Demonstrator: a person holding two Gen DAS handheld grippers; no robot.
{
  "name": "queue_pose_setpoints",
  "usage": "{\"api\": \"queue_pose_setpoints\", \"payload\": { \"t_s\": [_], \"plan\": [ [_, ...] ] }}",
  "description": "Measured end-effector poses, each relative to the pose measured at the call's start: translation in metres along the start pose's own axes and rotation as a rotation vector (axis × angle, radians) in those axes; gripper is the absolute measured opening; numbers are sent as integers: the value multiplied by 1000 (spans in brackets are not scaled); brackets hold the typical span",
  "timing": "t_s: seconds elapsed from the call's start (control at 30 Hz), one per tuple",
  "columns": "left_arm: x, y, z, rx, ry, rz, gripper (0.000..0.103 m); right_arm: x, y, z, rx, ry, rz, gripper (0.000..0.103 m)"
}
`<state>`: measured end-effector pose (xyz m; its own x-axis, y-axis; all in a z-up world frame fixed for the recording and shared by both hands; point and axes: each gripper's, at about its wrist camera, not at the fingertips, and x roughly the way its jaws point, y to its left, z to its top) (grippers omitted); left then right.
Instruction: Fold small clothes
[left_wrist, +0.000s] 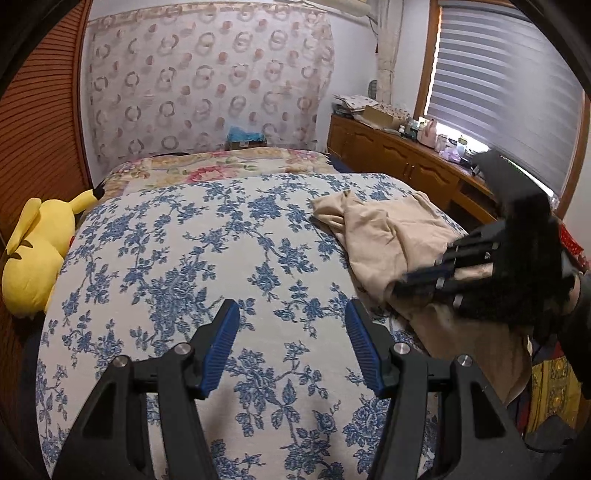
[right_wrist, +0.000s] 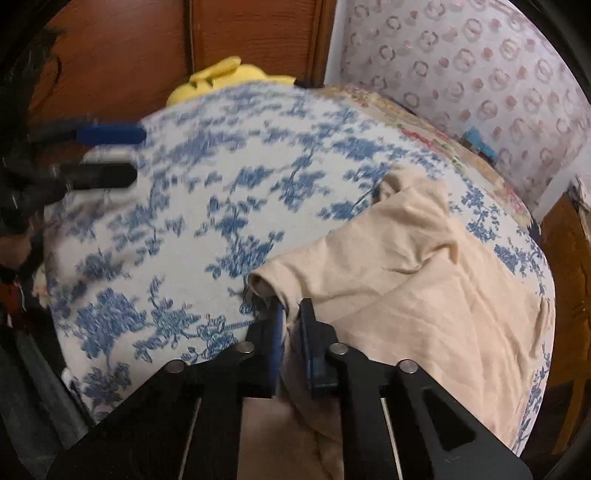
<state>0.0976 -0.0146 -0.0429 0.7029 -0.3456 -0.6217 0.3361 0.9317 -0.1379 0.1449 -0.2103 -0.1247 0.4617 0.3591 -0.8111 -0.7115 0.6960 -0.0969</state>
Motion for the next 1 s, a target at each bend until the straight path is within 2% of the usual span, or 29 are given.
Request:
{"api": "queue_pose_setpoints", "payload": {
  "t_s": [0.2, 0.33, 0.67, 0.9, 1.0],
  "plan": [
    [3, -8, 0, 15, 7, -13, 59, -52, -46, 10, 123, -155, -54, 3],
    [5, -11, -1, 20, 11, -23, 59, -74, -85, 15, 163, -189, -142, 3],
    [11, -20, -2, 38, 26, -35, 59, -70, -196, 0, 312, -134, -361, 3],
    [16, -26, -4, 52, 40, -40, 59, -39, -240, -12, 370, -36, -461, 3],
    [16, -30, -5, 61, 43, -45, 59, -37, -245, -16, 380, -32, -499, 4]
  ]
}}
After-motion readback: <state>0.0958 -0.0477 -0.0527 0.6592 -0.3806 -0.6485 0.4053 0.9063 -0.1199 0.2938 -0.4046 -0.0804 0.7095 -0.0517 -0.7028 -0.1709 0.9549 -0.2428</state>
